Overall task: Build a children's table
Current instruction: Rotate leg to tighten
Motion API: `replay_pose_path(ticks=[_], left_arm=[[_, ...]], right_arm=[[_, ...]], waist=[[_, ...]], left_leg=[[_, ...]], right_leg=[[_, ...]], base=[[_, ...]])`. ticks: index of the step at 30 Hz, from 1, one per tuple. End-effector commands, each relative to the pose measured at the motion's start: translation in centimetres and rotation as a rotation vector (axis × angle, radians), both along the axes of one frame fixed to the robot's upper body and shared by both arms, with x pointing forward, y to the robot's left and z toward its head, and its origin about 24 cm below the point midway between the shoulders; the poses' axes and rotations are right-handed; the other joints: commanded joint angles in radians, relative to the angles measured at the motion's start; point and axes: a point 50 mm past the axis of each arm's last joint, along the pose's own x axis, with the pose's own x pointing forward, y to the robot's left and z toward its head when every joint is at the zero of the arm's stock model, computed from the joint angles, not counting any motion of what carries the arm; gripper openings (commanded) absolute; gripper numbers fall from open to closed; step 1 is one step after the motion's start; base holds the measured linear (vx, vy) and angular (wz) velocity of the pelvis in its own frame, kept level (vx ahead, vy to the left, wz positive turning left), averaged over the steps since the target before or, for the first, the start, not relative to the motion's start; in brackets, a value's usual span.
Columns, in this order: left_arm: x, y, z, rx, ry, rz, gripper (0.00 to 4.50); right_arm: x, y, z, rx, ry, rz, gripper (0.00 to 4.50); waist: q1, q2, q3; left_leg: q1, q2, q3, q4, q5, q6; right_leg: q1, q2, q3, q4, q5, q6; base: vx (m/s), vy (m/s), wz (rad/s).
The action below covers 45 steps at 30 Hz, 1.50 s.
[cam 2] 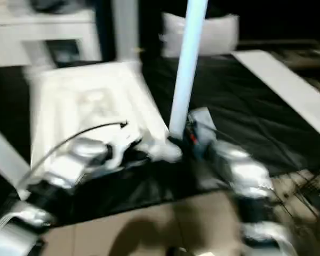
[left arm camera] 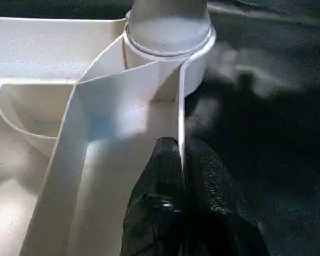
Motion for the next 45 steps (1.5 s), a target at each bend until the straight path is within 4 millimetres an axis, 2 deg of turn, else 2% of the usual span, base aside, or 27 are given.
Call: replay_pose_path(ticks=[1,3,6,7,9,10,13,15,16,21,23,24,25,26,27,29,31,32,33,34,37,38,39,42,43,44,45], left_arm=[[0.8,-0.5,1.8,-0.063,-0.077,0.047,0.00],[0.7,-0.6,1.8,-0.060,-0.078,0.048,0.00],[0.7,-0.2,1.7,-0.033,-0.088,0.043,0.00],[0.7,-0.2,1.7,-0.032,-0.090,0.042,0.00],[0.6,0.4,1.5,-0.017,-0.108,0.004,0.00],[0.6,0.6,1.5,-0.012,-0.114,-0.003,0.00],[0.5,1.2,1.2,0.010,-0.130,-0.040,0.00],[0.2,1.7,0.8,0.027,-0.122,-0.089,0.00],[0.2,1.7,0.8,0.027,-0.122,-0.089,0.00],[-0.3,2.8,0.6,0.070,-0.092,-0.213,0.00],[-0.3,3.4,0.5,0.098,-0.092,-0.262,0.00],[-0.3,3.6,0.5,0.109,-0.091,-0.285,0.00],[-0.3,3.8,0.5,0.121,-0.089,-0.319,0.00],[-0.5,3.9,0.6,0.128,-0.087,-0.372,0.00],[-0.6,3.9,0.6,0.128,-0.086,-0.386,0.00],[-1.1,3.8,0.7,0.125,-0.084,-0.474,0.00],[-1.2,3.8,0.7,0.121,-0.083,-0.499,0.00],[-1.4,3.7,0.7,0.127,-0.080,-0.538,0.00],[-1.7,3.7,0.6,0.135,-0.070,-0.577,0.00],[-1.7,3.7,0.6,0.135,-0.070,-0.577,0.00],[-1.9,3.6,0.5,0.137,-0.058,-0.615,0.00],[-2.0,3.6,0.5,0.137,-0.056,-0.630,0.00],[-2.1,3.5,0.5,0.137,-0.057,-0.648,0.00],[-2.2,3.2,0.5,0.137,-0.062,-0.672,0.00],[-2.2,3.0,0.5,0.136,-0.064,-0.670,0.00],[-2.1,2.9,0.4,0.135,-0.067,-0.666,0.00],[-2.1,2.9,0.4,0.134,-0.069,-0.663,0.00]], right_arm=[[0.2,0.5,-0.1,0.026,-0.023,-0.003,2.53],[0.2,0.6,-0.1,0.020,-0.033,-0.004,2.69],[0.1,0.4,0.0,0.047,-0.036,-0.005,3.00],[0.1,0.3,0.0,0.048,-0.038,-0.004,3.06],[-0.3,-0.6,0.0,0.039,-0.063,0.051,3.19],[-0.4,-0.8,0.0,0.035,-0.067,0.065,3.43],[-1.0,-2.0,0.2,-0.004,-0.092,0.167,3.56],[-1.6,-3.2,0.8,-0.017,-0.114,0.252,3.76],[-1.6,-3.2,0.8,-0.017,-0.114,0.252,3.89],[-2.5,-5.2,1.8,-0.053,-0.115,0.405,4.32],[-2.8,-6.1,2.1,-0.086,-0.097,0.463,4.47],[-2.8,-6.5,2.2,-0.095,-0.094,0.479,4.47],[-2.8,-6.9,2.4,-0.108,-0.091,0.495,4.47],[-2.8,-7.2,2.5,-0.120,-0.091,0.511,4.47],[-2.8,-7.2,2.5,-0.122,-0.092,0.519,4.47],[-3.0,-7.2,2.7,-0.123,-0.097,0.572,4.47],[-3.1,-7.1,2.7,-0.112,-0.094,0.603,4.21],[-3.2,-6.7,2.7,-0.091,-0.088,0.645,4.21],[-3.4,-6.3,2.5,-0.069,-0.079,0.688,4.14],[-3.4,-6.3,2.5,-0.069,-0.079,0.688,4.09],[-3.5,-5.8,2.2,-0.049,-0.067,0.728,3.74],[-3.5,-5.5,2.1,-0.043,-0.062,0.744,3.66],[-3.4,-5.2,2.0,-0.037,-0.056,0.756,3.66],[-3.2,-4.8,1.6,-0.019,-0.042,0.762,3.27],[-3.2,-4.8,1.5,-0.017,-0.036,0.764,3.21],[-3.3,-4.7,1.3,-0.005,-0.023,0.768,3.10],[-3.3,-4.7,1.2,-0.001,-0.019,0.769,2.97]], waist=[[-0.003,0.000,-0.067],[0.001,-0.002,-0.069],[0.011,-0.009,-0.074],[0.015,-0.010,-0.073],[0.021,-0.011,-0.074],[0.025,-0.010,-0.073],[0.032,-0.014,-0.075],[0.041,-0.012,-0.077],[0.043,-0.011,-0.079],[0.048,0.001,-0.075],[0.056,-0.001,-0.073],[0.059,-0.006,-0.074],[0.063,-0.005,-0.073],[0.066,-0.010,-0.072],[0.069,-0.009,-0.072],[0.072,-0.021,-0.072],[0.078,-0.015,-0.072],[0.079,-0.025,-0.073],[0.086,-0.019,-0.074],[0.091,-0.017,-0.074],[0.102,-0.018,-0.075],[0.111,-0.016,-0.075],[0.111,-0.017,-0.075],[0.114,-0.018,-0.075],[0.117,-0.009,-0.075],[0.116,-0.014,-0.075],[0.118,-0.014,-0.076]], left_leg=[[0.000,0.000,0.011,-0.074,-0.360,0.039],[-0.007,-0.008,0.015,-0.073,-0.309,0.044],[-0.013,-0.006,0.017,-0.076,-0.219,0.056],[-0.011,-0.007,0.020,-0.075,-0.202,0.061],[-0.010,-0.009,0.021,-0.074,-0.192,0.074],[-0.013,-0.010,0.021,-0.074,-0.184,0.081],[-0.018,-0.013,0.023,-0.071,-0.163,0.087],[-0.022,-0.013,0.023,-0.070,-0.135,0.094],[-0.023,-0.011,0.023,-0.069,-0.126,0.098],[-0.013,-0.005,0.022,-0.072,-0.162,0.093],[-0.010,-0.002,0.023,-0.073,-0.177,0.091],[-0.010,-0.004,0.024,-0.072,-0.182,0.093],[-0.009,-0.003,0.024,-0.073,-0.184,0.088],[-0.007,-0.005,0.025,-0.073,-0.193,0.087],[-0.006,-0.005,0.025,-0.073,-0.195,0.085],[-0.006,-0.004,0.026,-0.073,-0.190,0.079],[-0.005,0.000,0.024,-0.074,-0.178,0.078],[-0.005,0.000,0.026,-0.073,-0.175,0.081],[-0.003,0.000,0.026,-0.074,-0.171,0.083],[-0.003,0.004,0.026,-0.075,-0.163,0.083],[-0.003,0.008,0.027,-0.077,-0.144,0.079],[-0.002,0.008,0.028,-0.078,-0.144,0.074],[-0.002,0.008,0.029,-0.078,-0.145,0.071],[-0.001,0.008,0.029,-0.079,-0.151,0.062],[0.001,0.008,0.029,-0.078,-0.156,0.058],[-0.001,0.008,0.030,-0.079,-0.156,0.056],[0.000,0.007,0.029,-0.078,-0.153,0.056]], right_leg=[[0.064,-0.038,0.026,-0.079,-0.541,0.012],[0.068,-0.041,0.031,-0.074,-0.528,-0.003],[0.070,-0.042,0.048,-0.053,-0.438,-0.051],[0.065,-0.041,0.053,-0.049,-0.424,-0.066],[0.067,-0.042,0.057,-0.045,-0.425,-0.070],[0.068,-0.042,0.058,-0.044,-0.424,-0.070],[0.071,-0.040,0.060,-0.040,-0.425,-0.059],[0.075,-0.038,0.060,-0.037,-0.410,-0.055],[0.074,-0.038,0.062,-0.033,-0.396,-0.057],[0.069,-0.034,0.060,-0.037,-0.412,-0.076],[0.066,-0.034,0.063,-0.037,-0.412,-0.082],[0.067,-0.033,0.061,-0.039,-0.419,-0.079],[0.067,-0.036,0.063,-0.038,-0.425,-0.080],[0.065,-0.036,0.061,-0.041,-0.448,-0.074],[0.065,-0.037,0.061,-0.041,-0.456,-0.071],[0.065,-0.039,0.060,-0.044,-0.479,-0.060],[0.063,-0.040,0.062,-0.039,-0.464,-0.069],[0.063,-0.039,0.062,-0.039,-0.460,-0.070],[0.063,-0.041,0.063,-0.036,-0.454,-0.077],[0.062,-0.041,0.065,-0.032,-0.435,-0.085],[0.063,-0.041,0.070,-0.026,-0.403,-0.098],[0.063,-0.044,0.071,-0.024,-0.407,-0.101],[0.063,-0.043,0.071,-0.025,-0.407,-0.100],[0.063,-0.044,0.072,-0.024,-0.408,-0.101],[0.063,-0.045,0.071,-0.026,-0.413,-0.101],[0.064,-0.043,0.072,-0.027,-0.411,-0.097],[0.065,-0.044,0.072,-0.026,-0.409,-0.097]], base=[[0.000,0.000,0.00],[0.000,0.000,0.00],[0.000,0.000,0.00],[0.000,0.000,0.00],[0.000,0.000,0.00],[0.000,0.000,0.00],[0.000,0.000,0.00],[0.000,0.000,0.00],[0.000,0.000,0.00],[0.000,0.000,0.00],[0.000,0.000,0.00],[0.000,0.000,0.00],[0.000,0.000,0.00],[0.000,0.000,0.00],[0.000,0.000,0.00],[0.000,0.000,0.00],[0.000,0.000,0.00],[0.000,0.000,0.00],[0.000,0.000,0.00],[0.000,0.000,0.00],[0.000,0.000,0.00],[0.000,0.000,0.00],[0.000,0.000,0.00],[0.000,0.000,0.00],[0.000,0.000,0.00],[0.000,0.000,0.00],[0.000,0.000,0.00]])
